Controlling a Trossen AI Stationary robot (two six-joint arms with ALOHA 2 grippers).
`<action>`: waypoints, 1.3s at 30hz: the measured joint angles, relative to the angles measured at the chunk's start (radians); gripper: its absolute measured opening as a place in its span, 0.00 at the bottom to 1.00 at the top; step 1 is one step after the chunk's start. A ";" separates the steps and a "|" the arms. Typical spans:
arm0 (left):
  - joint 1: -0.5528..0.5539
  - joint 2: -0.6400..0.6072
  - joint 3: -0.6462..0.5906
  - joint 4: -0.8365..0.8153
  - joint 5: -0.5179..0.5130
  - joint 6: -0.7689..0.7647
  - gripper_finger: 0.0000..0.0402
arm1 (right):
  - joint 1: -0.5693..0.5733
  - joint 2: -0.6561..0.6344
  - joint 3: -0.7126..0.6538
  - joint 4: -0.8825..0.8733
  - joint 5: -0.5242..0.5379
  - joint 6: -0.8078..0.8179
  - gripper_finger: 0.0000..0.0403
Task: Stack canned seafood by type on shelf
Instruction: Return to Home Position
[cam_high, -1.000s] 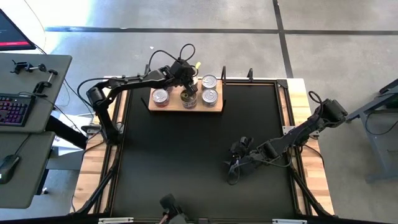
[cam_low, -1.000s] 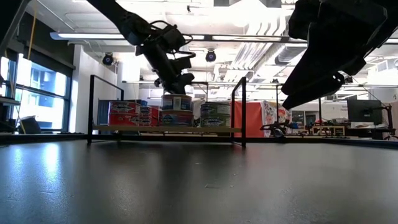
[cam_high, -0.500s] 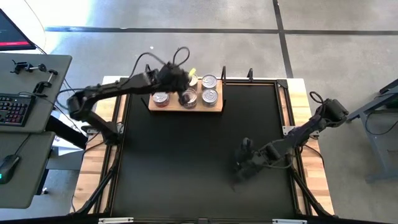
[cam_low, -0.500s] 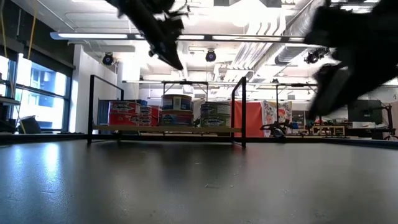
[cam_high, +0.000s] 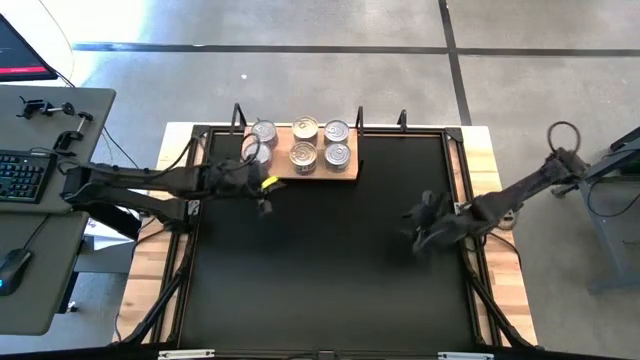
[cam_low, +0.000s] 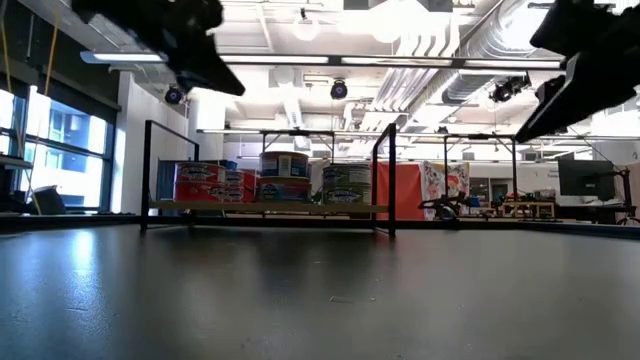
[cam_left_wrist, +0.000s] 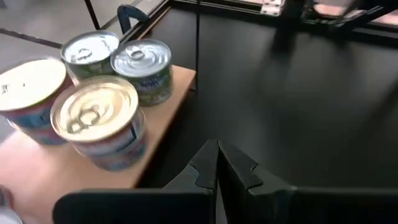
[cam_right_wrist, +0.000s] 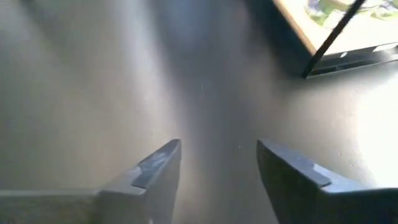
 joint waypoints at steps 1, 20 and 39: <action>-0.018 -0.022 -0.022 0.004 -0.010 -0.018 0.00 | -0.020 -0.071 -0.029 0.012 -0.017 -0.008 0.49; -0.147 -0.188 -0.241 0.195 -0.092 -0.092 0.00 | -0.133 -0.886 -0.426 0.474 -0.387 -0.417 0.34; -0.009 -0.809 -0.499 0.178 0.037 -0.065 0.00 | -0.425 -0.876 -0.507 0.604 -0.612 -0.382 0.34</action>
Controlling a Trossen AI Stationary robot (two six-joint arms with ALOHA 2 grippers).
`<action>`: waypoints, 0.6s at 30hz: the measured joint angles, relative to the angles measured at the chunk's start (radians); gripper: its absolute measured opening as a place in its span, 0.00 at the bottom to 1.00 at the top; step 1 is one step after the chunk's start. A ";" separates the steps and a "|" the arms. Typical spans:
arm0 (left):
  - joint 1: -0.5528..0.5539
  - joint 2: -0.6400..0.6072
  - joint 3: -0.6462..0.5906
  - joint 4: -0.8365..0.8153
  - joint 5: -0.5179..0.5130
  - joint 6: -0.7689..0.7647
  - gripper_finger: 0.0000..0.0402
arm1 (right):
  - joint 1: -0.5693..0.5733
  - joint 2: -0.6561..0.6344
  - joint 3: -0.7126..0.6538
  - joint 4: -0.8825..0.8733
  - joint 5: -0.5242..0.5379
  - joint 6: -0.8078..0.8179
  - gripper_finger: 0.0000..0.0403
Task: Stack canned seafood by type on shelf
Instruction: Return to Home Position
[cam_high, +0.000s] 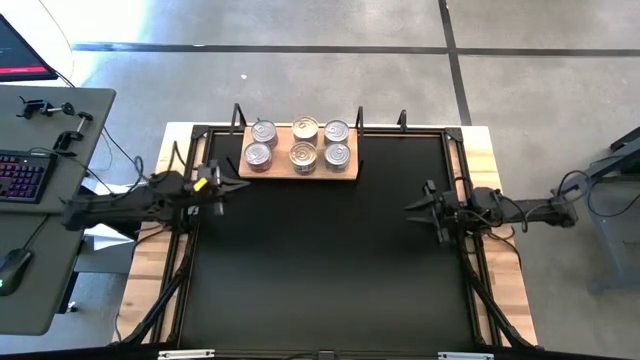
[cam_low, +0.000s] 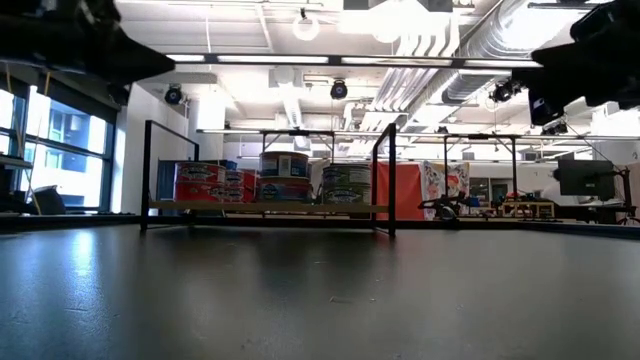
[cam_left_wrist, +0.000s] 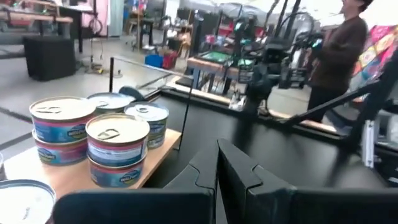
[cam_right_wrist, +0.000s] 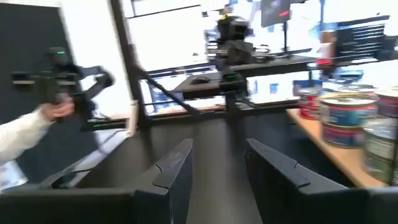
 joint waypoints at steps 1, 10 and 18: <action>0.005 -0.039 -0.003 -0.026 0.013 0.001 0.00 | -0.007 0.000 0.000 -0.001 0.015 0.000 0.34; 0.007 -0.233 -0.079 -0.088 0.090 0.037 0.00 | -0.026 0.002 0.000 -0.031 0.208 -0.009 0.34; 0.007 -0.239 -0.213 0.073 0.184 0.075 0.00 | -0.026 0.005 0.000 -0.031 0.201 -0.010 0.34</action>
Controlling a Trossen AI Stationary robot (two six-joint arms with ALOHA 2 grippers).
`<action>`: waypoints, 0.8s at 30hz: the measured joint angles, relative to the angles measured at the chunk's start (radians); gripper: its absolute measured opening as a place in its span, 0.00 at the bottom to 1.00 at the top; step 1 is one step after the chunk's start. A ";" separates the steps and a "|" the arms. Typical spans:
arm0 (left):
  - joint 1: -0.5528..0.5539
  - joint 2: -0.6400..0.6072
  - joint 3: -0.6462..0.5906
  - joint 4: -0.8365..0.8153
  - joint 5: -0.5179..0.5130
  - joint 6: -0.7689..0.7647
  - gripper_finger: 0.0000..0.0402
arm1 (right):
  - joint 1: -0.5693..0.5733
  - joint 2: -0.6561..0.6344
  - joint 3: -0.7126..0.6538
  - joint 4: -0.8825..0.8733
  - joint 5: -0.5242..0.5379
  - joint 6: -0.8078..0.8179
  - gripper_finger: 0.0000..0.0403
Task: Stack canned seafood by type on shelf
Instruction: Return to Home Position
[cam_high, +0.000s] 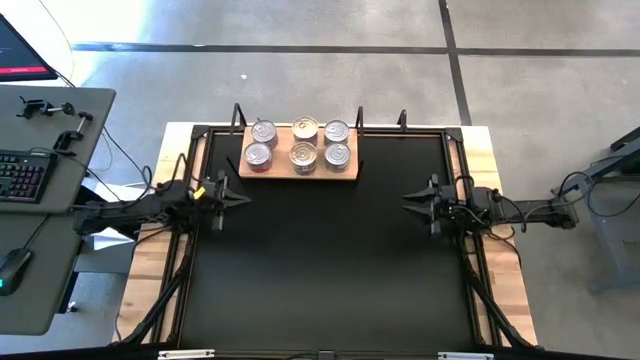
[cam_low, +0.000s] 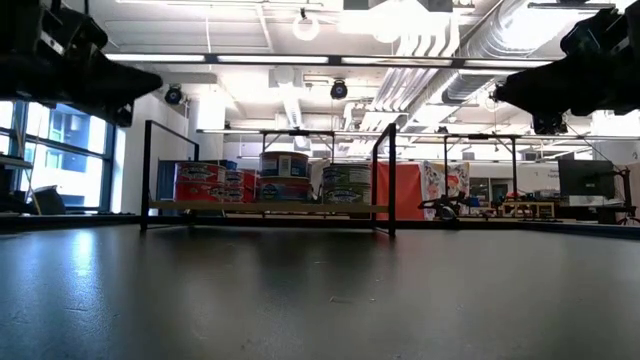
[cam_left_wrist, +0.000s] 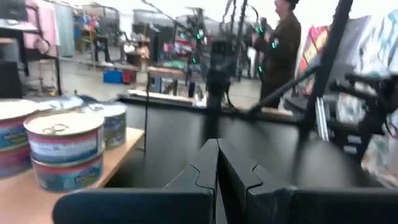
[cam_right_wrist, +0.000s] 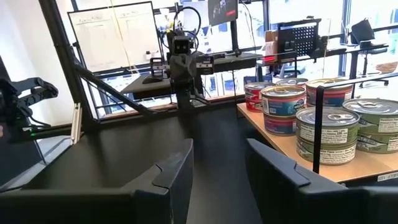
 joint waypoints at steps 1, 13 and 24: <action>0.000 0.007 0.000 -0.012 0.009 0.006 0.00 | 0.000 0.000 0.000 0.000 0.000 0.000 0.34; -0.026 0.018 0.001 -0.032 0.013 0.032 0.00 | 0.000 0.003 0.000 0.000 0.000 0.000 0.34; -0.026 0.017 0.001 -0.032 0.010 0.032 0.00 | 0.000 0.003 0.000 0.000 0.000 0.000 0.34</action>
